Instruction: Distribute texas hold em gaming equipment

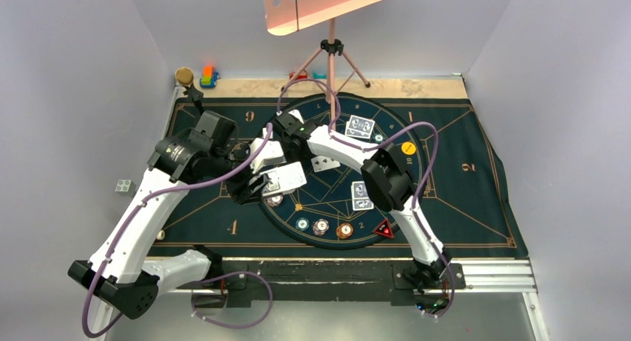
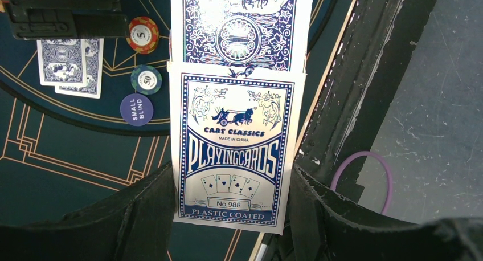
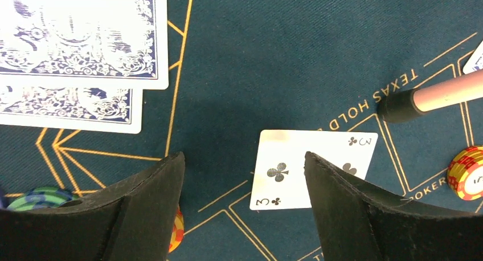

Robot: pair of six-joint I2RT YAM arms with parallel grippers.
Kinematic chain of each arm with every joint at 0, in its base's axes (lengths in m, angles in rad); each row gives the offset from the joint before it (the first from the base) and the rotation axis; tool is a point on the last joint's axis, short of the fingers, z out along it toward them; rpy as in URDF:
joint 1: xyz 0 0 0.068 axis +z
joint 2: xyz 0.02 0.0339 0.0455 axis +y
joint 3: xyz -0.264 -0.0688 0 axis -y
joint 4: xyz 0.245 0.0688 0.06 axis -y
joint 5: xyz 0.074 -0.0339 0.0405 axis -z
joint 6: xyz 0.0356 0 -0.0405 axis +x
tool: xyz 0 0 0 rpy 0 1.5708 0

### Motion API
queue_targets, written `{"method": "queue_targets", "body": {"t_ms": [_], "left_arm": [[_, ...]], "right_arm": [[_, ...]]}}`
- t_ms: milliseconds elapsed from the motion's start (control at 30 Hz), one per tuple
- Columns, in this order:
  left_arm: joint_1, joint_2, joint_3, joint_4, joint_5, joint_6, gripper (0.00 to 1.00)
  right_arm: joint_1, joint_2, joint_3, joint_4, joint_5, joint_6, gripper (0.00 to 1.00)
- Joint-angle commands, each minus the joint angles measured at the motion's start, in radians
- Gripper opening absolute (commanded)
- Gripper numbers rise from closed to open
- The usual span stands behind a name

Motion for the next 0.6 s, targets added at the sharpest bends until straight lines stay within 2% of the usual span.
{"method": "queue_targets", "body": {"t_ms": [0, 100, 233, 367, 567], "left_arm": [[0.004, -0.004, 0.027, 0.027, 0.027, 0.024, 0.0], [0.004, -0.003, 0.029, 0.035, 0.027, 0.022, 0.0], [0.004, 0.001, 0.029, 0.047, 0.024, 0.022, 0.0], [0.004, 0.003, -0.001, 0.101, 0.015, 0.01, 0.0], [0.004, 0.03, -0.009, 0.128, 0.007, 0.005, 0.0]], "right_arm": [[-0.048, -0.142, 0.012, 0.032, -0.072, 0.046, 0.8], [-0.095, -0.216, 0.031, -0.001, -0.123, 0.067, 0.79], [-0.17, -0.365, -0.026, 0.009, -0.213, 0.085, 0.8], [-0.236, -0.562, -0.176, 0.087, -0.38, 0.111, 0.89], [-0.272, -0.772, -0.409, 0.238, -0.699, 0.156, 0.94]]}}
